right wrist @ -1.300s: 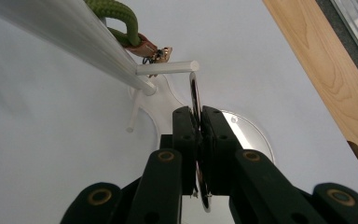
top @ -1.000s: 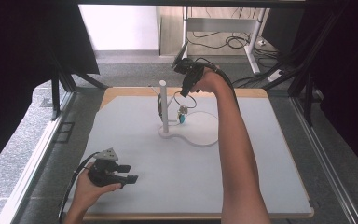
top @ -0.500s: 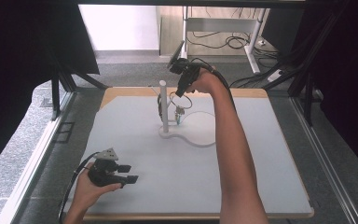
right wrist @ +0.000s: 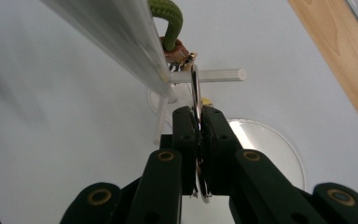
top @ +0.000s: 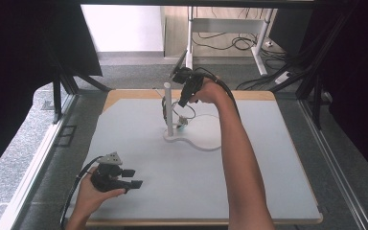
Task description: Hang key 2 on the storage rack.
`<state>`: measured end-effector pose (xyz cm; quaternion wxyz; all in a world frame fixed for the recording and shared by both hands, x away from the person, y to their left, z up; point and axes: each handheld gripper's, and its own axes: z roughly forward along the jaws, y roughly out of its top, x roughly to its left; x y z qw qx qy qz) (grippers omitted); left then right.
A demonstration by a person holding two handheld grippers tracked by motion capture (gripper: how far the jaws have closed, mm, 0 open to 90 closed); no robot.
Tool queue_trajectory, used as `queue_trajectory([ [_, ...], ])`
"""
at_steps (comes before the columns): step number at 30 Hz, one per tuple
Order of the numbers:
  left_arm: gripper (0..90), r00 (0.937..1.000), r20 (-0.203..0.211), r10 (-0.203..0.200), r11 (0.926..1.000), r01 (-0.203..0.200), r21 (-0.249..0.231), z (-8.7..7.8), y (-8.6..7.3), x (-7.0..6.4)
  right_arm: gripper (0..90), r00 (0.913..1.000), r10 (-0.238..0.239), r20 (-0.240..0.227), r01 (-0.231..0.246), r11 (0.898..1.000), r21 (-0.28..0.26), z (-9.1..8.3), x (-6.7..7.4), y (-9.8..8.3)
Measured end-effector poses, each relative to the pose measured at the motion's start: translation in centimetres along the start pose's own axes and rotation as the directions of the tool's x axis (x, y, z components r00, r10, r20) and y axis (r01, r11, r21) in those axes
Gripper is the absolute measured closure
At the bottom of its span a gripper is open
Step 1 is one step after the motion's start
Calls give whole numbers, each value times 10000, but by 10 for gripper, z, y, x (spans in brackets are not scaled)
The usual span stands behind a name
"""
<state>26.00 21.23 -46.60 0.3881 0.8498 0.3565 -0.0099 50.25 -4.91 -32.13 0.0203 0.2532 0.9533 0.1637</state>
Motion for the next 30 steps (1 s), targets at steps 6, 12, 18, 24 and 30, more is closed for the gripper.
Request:
queue_trajectory([
  [6,425,10000,-31,20,10000,-20,-2,-1,0,0,840,9999,-166,-9,166,9998,50,8,1,-5],
  [12,423,10000,-59,45,9999,-44,109,0,0,1,778,9999,-127,-104,126,9999,-78,7,5,-11],
  [18,422,10000,-79,47,9999,-46,118,-1,0,1,689,9999,-54,-122,53,10000,-79,0,8,-21],
  [24,421,9999,-135,58,9999,-56,155,-2,0,1,578,9998,-185,-90,179,9979,-630,-14,12,-42],
  [30,420,9998,-209,59,9996,-53,290,3,0,0,540,9997,-171,179,195,9888,-1482,-31,23,-74],
])
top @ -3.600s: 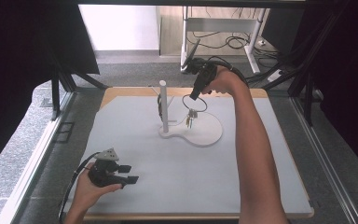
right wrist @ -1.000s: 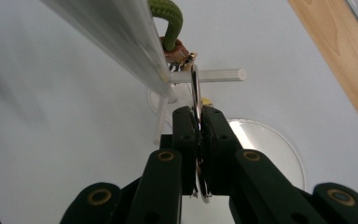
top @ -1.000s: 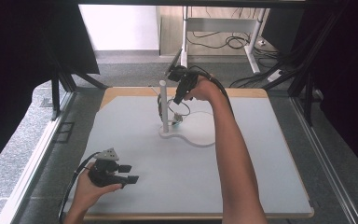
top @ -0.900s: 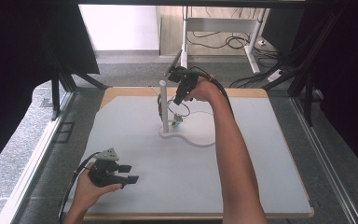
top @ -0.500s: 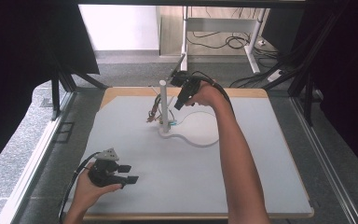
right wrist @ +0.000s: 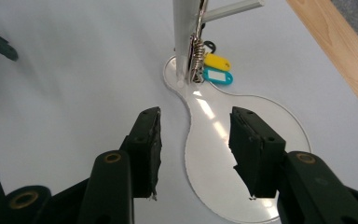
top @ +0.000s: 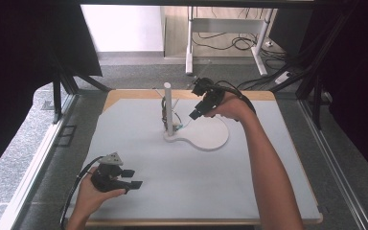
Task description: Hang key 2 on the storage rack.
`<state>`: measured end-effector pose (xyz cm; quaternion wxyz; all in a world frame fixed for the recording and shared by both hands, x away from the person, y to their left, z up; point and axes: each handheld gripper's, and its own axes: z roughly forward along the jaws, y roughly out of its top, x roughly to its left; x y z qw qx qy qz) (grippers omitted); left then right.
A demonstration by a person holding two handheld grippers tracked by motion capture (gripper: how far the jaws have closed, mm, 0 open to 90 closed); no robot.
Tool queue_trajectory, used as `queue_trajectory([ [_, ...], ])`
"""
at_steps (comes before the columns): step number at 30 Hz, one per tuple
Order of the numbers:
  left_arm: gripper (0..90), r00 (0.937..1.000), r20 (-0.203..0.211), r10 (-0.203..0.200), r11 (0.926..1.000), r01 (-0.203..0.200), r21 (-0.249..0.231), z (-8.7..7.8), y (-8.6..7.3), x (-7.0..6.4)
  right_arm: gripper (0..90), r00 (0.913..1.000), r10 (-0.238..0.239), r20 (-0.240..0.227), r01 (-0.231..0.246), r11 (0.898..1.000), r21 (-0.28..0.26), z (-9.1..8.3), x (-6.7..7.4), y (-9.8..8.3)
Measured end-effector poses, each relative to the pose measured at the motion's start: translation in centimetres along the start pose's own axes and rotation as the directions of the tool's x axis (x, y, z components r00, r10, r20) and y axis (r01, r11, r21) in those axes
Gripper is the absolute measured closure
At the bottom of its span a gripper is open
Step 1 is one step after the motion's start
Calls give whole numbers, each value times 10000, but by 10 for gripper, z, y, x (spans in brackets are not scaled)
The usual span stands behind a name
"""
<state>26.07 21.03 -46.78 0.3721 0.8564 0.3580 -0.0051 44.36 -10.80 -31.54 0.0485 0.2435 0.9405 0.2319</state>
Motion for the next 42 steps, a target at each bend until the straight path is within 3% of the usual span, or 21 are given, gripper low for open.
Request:
queue_trajectory([
  [5,421,10000,-66,-51,10000,51,18,0,1,0,530,9999,15,100,-12,9994,-351,-11,5,-19],
  [6,420,9999,-132,-62,10000,63,31,-1,1,0,524,9999,9,154,1,9979,-651,-17,9,-29],
  [9,421,9998,-175,-52,10000,53,34,-1,1,1,512,9998,129,170,-112,9952,-967,-22,13,-40],
  [10,420,9998,-178,-71,9999,73,79,0,1,1,504,9989,454,134,-431,9893,-1394,-28,17,-55],
  [13,420,9998,-198,-68,9999,71,155,1,1,0,495,9978,642,162,-607,9845,-1646,-32,21,-70],
  [19,419,9997,-264,-6,9995,15,311,3,1,0,490,9943,1023,298,-929,9693,-2275,-32,34,-122],
  [24,417,9995,-315,-46,9994,57,329,6,1,1,490,9832,1808,249,-1680,9501,-2630,-21,44,-167],
  [26,415,9995,-323,9,9992,4,404,7,1,1,487,9736,2252,362,-2072,9397,-2720,-10,50,-191],
  [27,415,9995,-323,9,9992,4,404,7,1,1,487,9736,2252,362,-2072,9397,-2720,-10,50,-191],
  [28,415,9995,-327,29,9991,-15,431,7,1,1,486,9671,2500,465,-2287,9351,-2707,-2,52,-203],
  [31,414,9995,-324,11,9991,3,427,6,1,1,490,9615,2686,585,-2421,9282,-2825,5,54,-212],
  [32,414,9994,-343,-21,9991,36,423,6,1,0,493,9513,3018,625,-2708,9153,-2983,10,54,-219],
  [34,413,9993,-362,-26,9992,41,410,6,1,1,493,9471,3122,741,-2767,9117,-3037,14,52,-223],
  [42,410,9992,-397,-64,9993,79,379,6,0,2,429,9447,3108,1041,-2614,9060,-3328,23,54,-237],
])
